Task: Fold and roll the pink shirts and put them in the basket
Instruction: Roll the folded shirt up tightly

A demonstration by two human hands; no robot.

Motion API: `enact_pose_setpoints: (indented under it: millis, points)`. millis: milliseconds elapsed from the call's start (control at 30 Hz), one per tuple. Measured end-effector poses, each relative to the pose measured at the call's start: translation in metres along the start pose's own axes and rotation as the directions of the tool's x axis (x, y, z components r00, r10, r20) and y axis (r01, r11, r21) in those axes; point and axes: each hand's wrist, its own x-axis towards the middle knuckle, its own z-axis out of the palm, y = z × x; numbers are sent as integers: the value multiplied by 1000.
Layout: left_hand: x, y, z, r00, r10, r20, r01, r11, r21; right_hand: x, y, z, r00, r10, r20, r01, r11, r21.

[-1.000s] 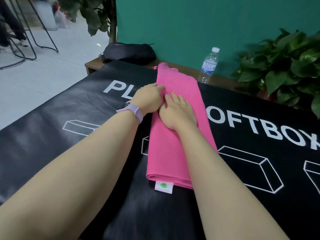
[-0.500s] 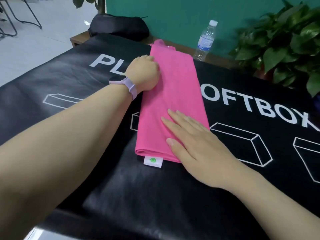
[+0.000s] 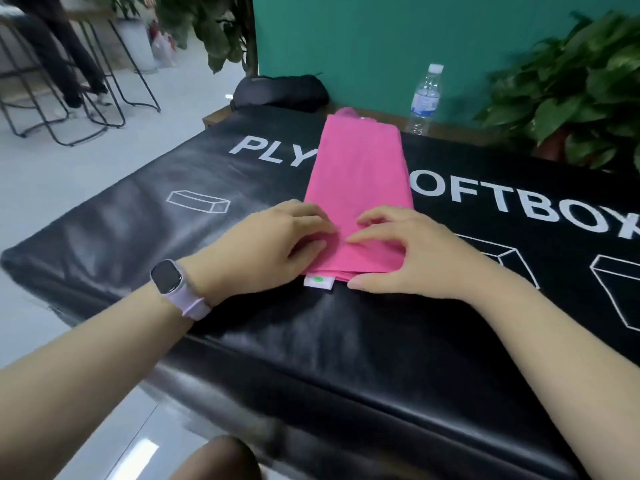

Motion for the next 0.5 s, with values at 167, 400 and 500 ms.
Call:
enact_pose_setpoints:
  millis: [167,400,500]
  points:
    - [-20,22,-13,991,-28,-133,25,999,-22,-3,-13,5,993,-64,-95,72,994,80]
    - [-22,17,-13,979,-96,-177,89,995,-51,0,-15,14,990,-88,-112,102,987,121]
    - [-20,16,-12,989,-67,-134,54,994,-97,1,-15,14,987,-78,-138,93,989,110]
